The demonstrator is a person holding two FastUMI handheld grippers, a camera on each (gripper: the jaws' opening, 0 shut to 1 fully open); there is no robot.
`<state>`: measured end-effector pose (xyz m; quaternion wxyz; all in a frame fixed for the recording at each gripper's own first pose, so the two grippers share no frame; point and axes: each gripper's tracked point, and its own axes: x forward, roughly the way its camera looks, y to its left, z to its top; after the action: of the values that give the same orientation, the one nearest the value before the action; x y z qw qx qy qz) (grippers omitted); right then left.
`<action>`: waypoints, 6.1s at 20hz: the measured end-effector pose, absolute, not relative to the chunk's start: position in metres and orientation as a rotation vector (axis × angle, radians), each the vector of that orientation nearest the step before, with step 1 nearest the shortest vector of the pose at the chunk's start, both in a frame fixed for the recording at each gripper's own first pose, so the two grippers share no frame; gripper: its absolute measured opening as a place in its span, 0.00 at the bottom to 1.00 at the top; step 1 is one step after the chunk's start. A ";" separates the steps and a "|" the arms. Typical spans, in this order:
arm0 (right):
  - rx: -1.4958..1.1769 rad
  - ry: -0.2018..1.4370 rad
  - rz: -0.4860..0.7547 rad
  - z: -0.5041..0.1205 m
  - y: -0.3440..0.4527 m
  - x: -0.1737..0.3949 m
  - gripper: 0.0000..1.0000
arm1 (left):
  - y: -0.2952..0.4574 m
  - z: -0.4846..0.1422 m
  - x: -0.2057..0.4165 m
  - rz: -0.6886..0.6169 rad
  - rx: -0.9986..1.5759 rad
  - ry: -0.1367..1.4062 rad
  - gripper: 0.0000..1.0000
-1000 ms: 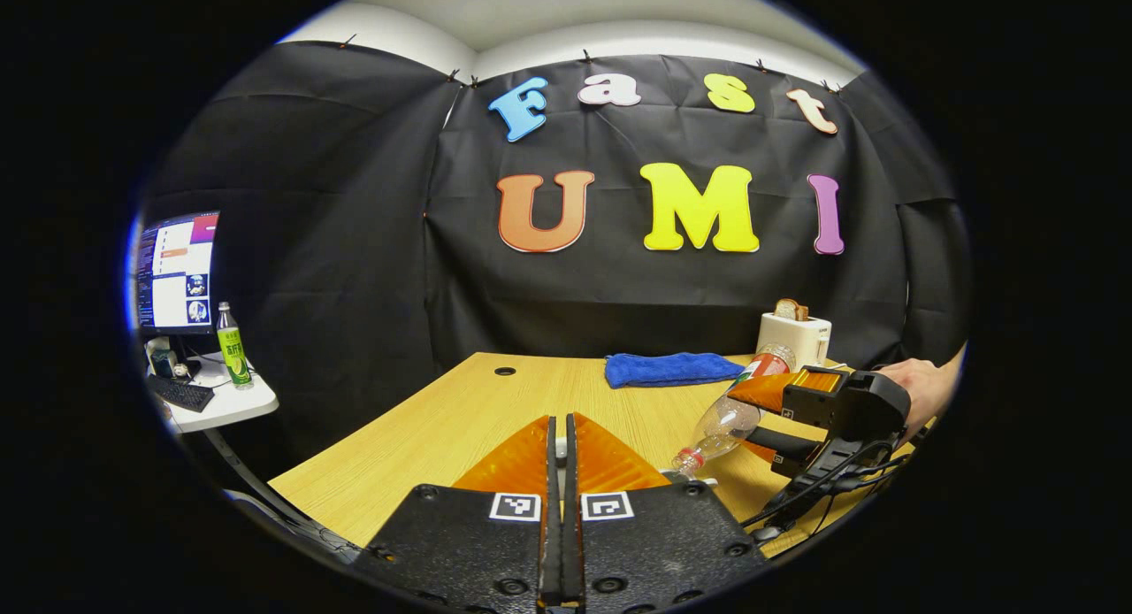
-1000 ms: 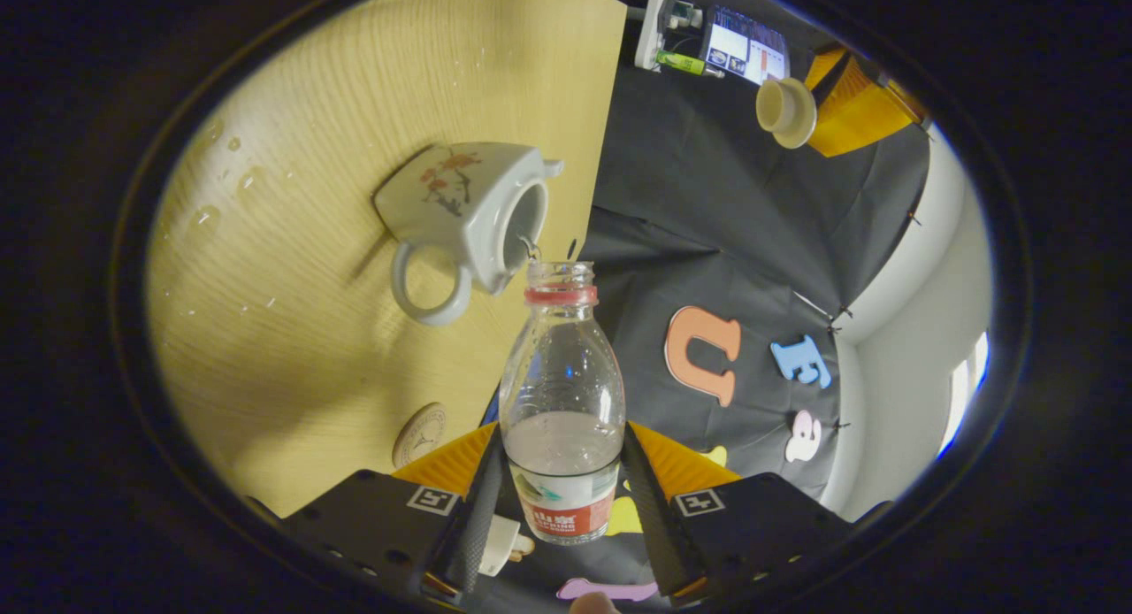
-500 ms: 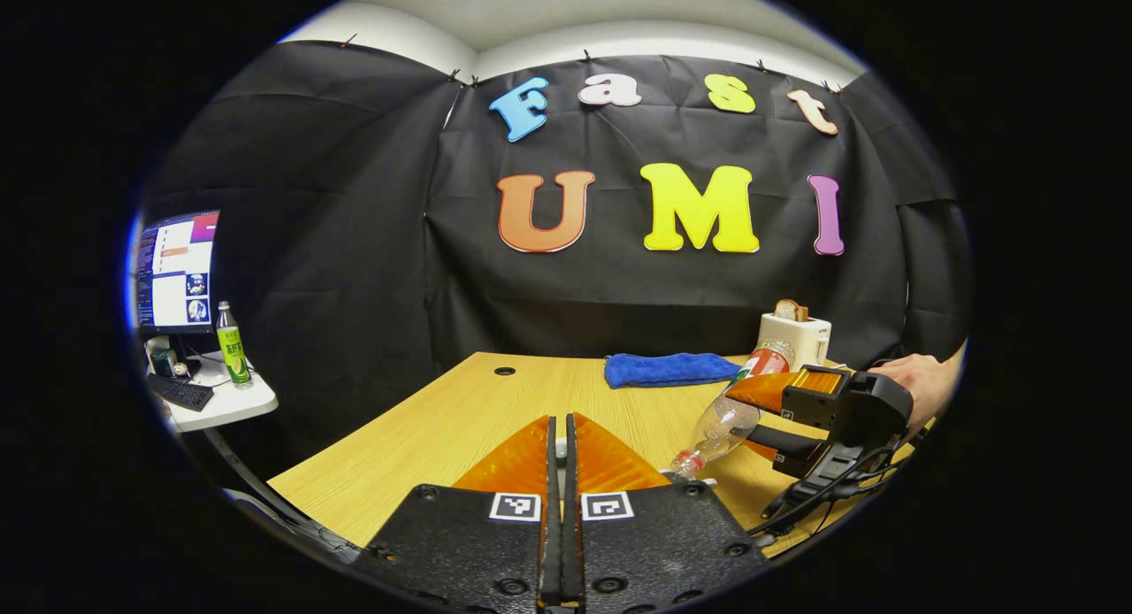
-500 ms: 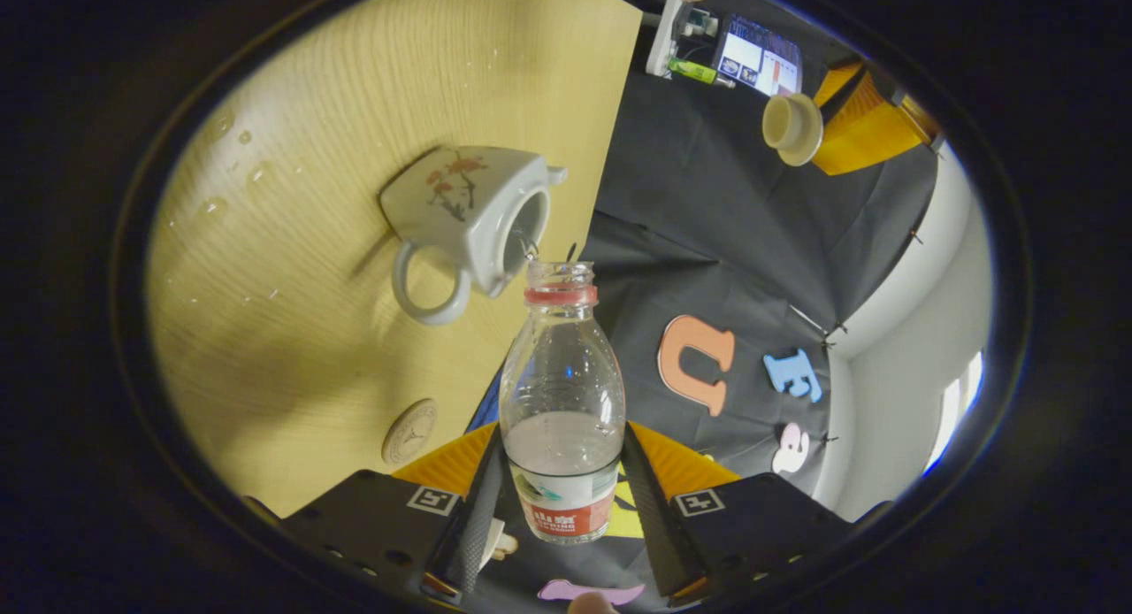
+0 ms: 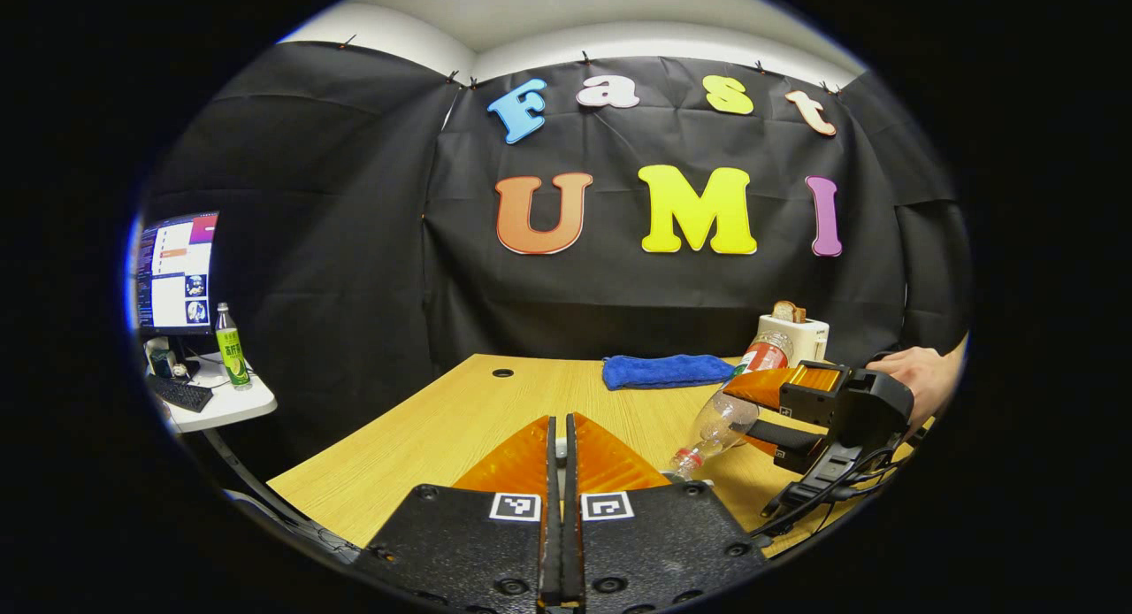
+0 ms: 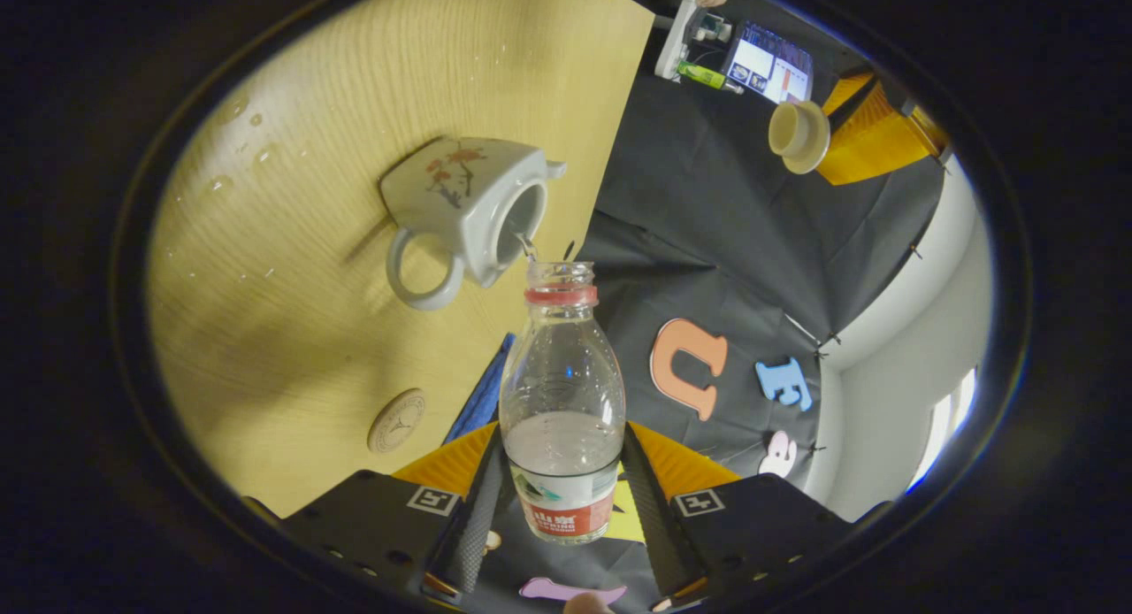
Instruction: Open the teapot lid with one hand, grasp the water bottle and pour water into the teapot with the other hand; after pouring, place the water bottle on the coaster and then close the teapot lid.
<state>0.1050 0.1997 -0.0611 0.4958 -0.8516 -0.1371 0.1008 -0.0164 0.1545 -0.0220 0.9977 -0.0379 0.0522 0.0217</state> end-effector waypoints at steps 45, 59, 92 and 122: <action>-1.950 -0.239 0.317 -0.068 0.195 0.109 0.75 | 0.168 -0.013 -0.023 0.065 -0.088 0.077 0.03; -0.639 0.080 0.307 -0.022 0.123 0.143 0.74 | 0.143 -0.019 -0.017 0.026 -0.074 0.081 0.03; -0.058 0.253 0.319 -0.085 0.112 0.222 0.94 | 0.139 -0.031 -0.011 0.035 -0.049 0.115 0.03; 0.037 0.173 0.186 -0.067 -0.012 0.069 0.93 | 0.048 -0.111 0.049 -0.123 -0.097 0.190 0.03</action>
<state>0.0690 -0.0124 -0.0667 0.9918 0.0186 0.0862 0.0928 0.0491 0.0478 -0.1107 0.9924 -0.0483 0.0946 -0.0616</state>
